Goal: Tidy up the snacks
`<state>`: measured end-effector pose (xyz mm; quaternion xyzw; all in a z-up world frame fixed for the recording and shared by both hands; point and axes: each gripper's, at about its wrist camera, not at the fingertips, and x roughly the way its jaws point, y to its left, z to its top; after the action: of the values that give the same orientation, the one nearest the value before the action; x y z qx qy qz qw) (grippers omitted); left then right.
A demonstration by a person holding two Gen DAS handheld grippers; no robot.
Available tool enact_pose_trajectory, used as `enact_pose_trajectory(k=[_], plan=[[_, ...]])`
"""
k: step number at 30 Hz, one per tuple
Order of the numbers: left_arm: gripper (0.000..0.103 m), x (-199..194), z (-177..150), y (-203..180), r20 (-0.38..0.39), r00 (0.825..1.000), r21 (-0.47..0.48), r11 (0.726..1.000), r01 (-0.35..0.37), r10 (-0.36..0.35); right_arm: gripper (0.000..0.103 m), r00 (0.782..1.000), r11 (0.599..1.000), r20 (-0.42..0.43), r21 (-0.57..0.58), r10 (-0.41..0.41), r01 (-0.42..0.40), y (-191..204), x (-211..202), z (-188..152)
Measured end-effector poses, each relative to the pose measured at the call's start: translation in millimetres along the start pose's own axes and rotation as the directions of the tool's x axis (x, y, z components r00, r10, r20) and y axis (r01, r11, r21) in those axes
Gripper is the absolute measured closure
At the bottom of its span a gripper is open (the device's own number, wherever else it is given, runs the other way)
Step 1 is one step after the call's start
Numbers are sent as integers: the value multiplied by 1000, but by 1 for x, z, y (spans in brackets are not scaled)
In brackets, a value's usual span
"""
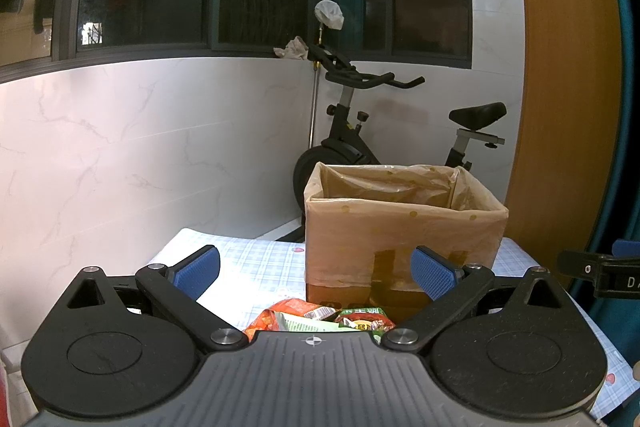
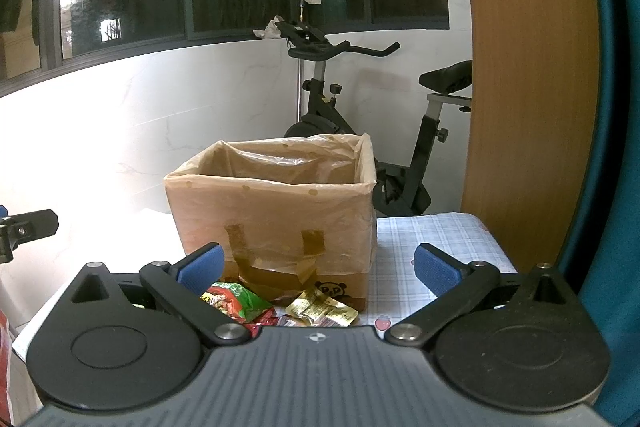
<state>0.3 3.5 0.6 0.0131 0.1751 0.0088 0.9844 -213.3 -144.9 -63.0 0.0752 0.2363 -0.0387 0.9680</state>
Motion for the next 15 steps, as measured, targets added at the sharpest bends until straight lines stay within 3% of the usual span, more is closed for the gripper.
enact_pose_trajectory(k=[15], plan=[[1,0,0,-2,-7,1000,-6,1000,3,-3,0,1000,1000,-1,-3,1,-1,1,-1,0]])
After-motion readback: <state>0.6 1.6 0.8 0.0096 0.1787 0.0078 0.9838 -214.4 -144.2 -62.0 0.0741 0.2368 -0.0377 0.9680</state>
